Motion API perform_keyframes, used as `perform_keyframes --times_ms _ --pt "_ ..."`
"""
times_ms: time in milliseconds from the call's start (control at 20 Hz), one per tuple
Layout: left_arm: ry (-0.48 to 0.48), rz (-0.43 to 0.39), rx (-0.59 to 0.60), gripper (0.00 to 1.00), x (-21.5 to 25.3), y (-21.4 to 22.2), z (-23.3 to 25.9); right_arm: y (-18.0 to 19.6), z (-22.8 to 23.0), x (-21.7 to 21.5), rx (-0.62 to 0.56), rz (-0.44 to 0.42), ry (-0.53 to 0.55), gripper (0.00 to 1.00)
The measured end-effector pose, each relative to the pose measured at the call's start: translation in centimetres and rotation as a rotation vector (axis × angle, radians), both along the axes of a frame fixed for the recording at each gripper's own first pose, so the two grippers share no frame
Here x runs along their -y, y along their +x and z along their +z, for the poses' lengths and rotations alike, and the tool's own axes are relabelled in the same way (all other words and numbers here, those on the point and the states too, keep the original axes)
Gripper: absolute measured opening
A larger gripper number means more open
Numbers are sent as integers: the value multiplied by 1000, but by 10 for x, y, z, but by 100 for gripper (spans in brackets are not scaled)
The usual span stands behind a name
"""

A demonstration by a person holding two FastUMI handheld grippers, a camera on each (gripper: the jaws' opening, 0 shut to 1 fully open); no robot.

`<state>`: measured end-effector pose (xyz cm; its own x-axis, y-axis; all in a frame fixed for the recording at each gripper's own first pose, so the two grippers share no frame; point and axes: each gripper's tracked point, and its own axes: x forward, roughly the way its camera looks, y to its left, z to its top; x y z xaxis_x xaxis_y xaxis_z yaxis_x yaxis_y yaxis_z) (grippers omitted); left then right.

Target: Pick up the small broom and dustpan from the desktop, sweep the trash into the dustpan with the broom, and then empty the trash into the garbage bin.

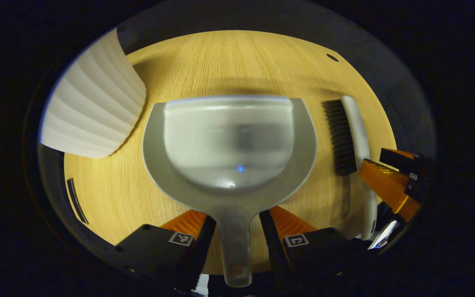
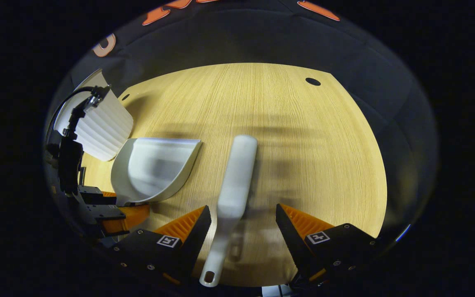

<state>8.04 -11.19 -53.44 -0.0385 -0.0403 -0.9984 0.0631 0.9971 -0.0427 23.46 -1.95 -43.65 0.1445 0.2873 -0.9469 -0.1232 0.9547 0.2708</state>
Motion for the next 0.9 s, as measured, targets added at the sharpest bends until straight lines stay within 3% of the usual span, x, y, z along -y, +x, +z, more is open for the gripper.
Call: perform_keyframes --times_ms 100,250,300,500,800,900 --pt "0 -28 31 73 -2 10 17 7 8 2 31 -16 4 95" --pt "-1 8 70 82 -7 37 49 34 42 10 129 -53 0 95" --pt "-1 7 123 82 -10 56 64 45 55 13 169 -60 2 96" --pt "35 -14 332 98 -30 140 127 85 104 18 332 -88 5 95" --pt "103 -27 743 96 -52 224 236 142 188 23 615 -145 39 95" --pt "123 -11 933 96 -64 232 240 153 213 25 693 -181 59 95"
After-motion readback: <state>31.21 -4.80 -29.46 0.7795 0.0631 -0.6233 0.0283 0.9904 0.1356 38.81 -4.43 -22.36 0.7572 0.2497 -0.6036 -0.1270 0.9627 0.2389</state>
